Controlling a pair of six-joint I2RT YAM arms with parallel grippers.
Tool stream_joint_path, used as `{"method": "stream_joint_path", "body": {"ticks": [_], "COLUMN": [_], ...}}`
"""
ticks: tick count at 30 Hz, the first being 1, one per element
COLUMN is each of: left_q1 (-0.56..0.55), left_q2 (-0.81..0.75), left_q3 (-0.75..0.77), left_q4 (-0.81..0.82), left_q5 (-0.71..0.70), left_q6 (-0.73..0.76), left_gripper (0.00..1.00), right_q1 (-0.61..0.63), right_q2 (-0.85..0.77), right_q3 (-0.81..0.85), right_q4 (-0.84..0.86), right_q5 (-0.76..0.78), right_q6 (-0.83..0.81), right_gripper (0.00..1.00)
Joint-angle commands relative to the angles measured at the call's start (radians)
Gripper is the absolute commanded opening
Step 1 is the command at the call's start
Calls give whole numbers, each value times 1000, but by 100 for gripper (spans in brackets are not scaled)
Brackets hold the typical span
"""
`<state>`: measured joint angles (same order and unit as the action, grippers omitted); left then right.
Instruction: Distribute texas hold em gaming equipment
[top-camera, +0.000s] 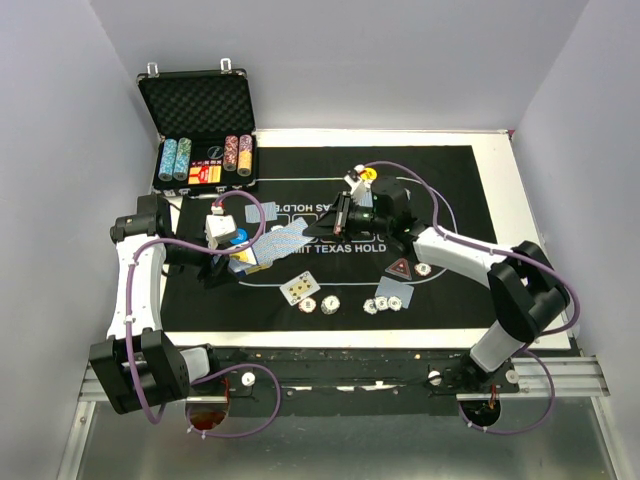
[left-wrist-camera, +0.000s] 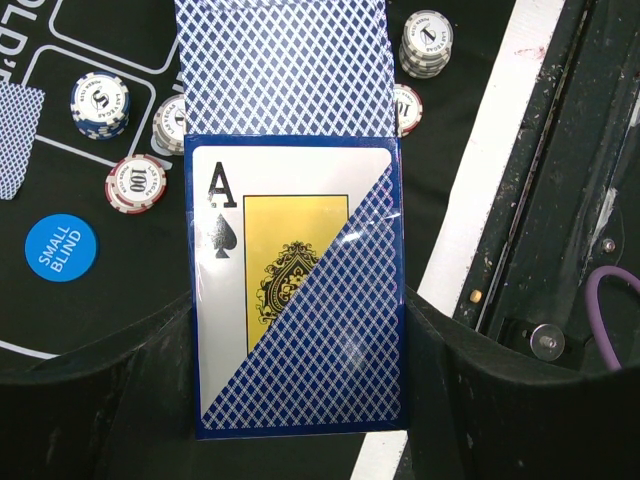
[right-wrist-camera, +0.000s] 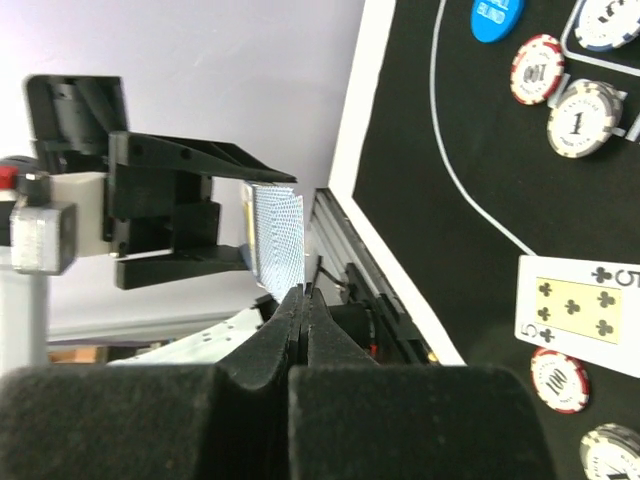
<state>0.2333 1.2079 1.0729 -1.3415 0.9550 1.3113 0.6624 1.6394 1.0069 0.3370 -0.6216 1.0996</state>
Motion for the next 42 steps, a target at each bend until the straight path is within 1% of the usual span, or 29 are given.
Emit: {"method": "stream_joint_path", "body": {"ticks": [1,5,7,13,18,21,26,31,33,37,38,39,40,42], "left_q1": [-3,-3,-3,-3,-3,-5,-3,-3,-3,-5,-5,-5,-3,-3], "left_q2": [2,5,7,10,9,12,9,5,5,12,13,13,12,9], "left_q3": [18,21,24,28,30,35,45,48,47,47,47,45,42,38], "left_q4": [-280,-280,-280,-280,-280,-280,-280,-280,-280,-280,-280,-281,-280,-280], "left_q5": [68,68,67,65,62,65,68,68,70,73,74,74,77,71], "left_q6": [14,16,16,16,16,16,9,6,6,8,9,9,11,12], "left_gripper": [12,12,12,12,12,12,12,12,12,12,12,12,11,12], "right_q1": [-20,-47,-64,-107,-129,-132,-126,-104,-87,-63,-57,-57,-53,-50], "right_q2": [-21,-7,-1,72,239,415,716,947,1003,1073,1079,1083,1086,1090], "right_q3": [-30,-63,-59,25,172,332,697,991,1080,1144,1145,1141,1138,1133], "right_q4": [180,345,387,410,407,338,104,-42,-99,-147,-156,-158,-158,-158], "right_q5": [-85,-127,-136,-142,-132,-125,-92,-52,-37,5,22,34,42,48], "right_q6": [124,244,273,290,290,241,129,88,66,57,51,51,51,52], "right_gripper": [1,1,1,1,1,1,1,1,1,1,2,9,15,32]}}
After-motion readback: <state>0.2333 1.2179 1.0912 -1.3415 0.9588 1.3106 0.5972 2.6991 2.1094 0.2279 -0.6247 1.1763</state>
